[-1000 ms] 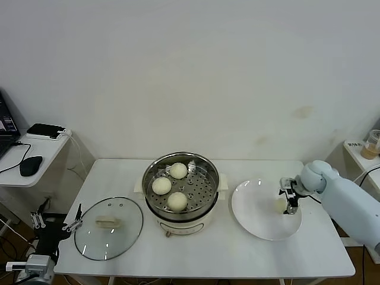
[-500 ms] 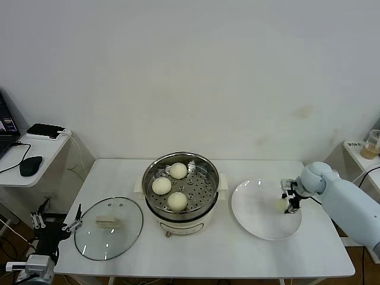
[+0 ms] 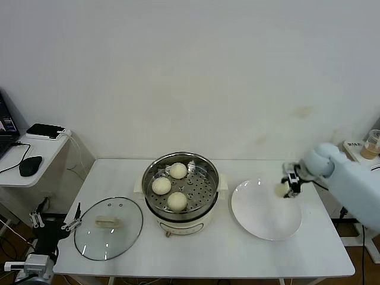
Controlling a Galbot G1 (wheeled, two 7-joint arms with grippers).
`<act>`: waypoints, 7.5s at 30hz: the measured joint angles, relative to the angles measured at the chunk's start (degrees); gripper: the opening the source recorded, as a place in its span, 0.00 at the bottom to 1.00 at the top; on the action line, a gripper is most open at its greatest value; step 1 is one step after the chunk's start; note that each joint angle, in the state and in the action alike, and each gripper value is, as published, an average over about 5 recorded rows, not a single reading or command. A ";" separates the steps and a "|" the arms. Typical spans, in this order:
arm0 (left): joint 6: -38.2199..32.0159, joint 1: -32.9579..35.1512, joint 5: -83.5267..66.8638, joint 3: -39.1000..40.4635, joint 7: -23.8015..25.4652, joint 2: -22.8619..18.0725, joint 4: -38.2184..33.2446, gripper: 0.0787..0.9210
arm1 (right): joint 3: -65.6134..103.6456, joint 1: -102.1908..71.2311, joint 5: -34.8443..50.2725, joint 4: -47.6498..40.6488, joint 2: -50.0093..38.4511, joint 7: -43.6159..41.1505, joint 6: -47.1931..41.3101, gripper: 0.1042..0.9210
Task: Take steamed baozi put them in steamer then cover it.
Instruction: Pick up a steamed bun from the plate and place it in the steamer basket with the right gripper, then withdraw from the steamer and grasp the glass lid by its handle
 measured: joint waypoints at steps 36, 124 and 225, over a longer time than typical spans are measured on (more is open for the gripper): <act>0.23 -1.37 -1.92 -0.96 -0.05 -0.56 0.38 0.88 | -31.30 26.65 36.10 6.61 23.55 17.39 -22.19 0.61; -9.08 3.59 46.89 3.70 -7.83 1.23 9.42 0.88 | 78.86 -81.05 22.03 32.46 42.15 57.71 23.46 0.88; -12.83 -18.60 64.98 19.51 -14.77 7.03 36.10 0.07 | 77.24 -90.96 14.82 35.28 49.13 58.25 22.80 0.88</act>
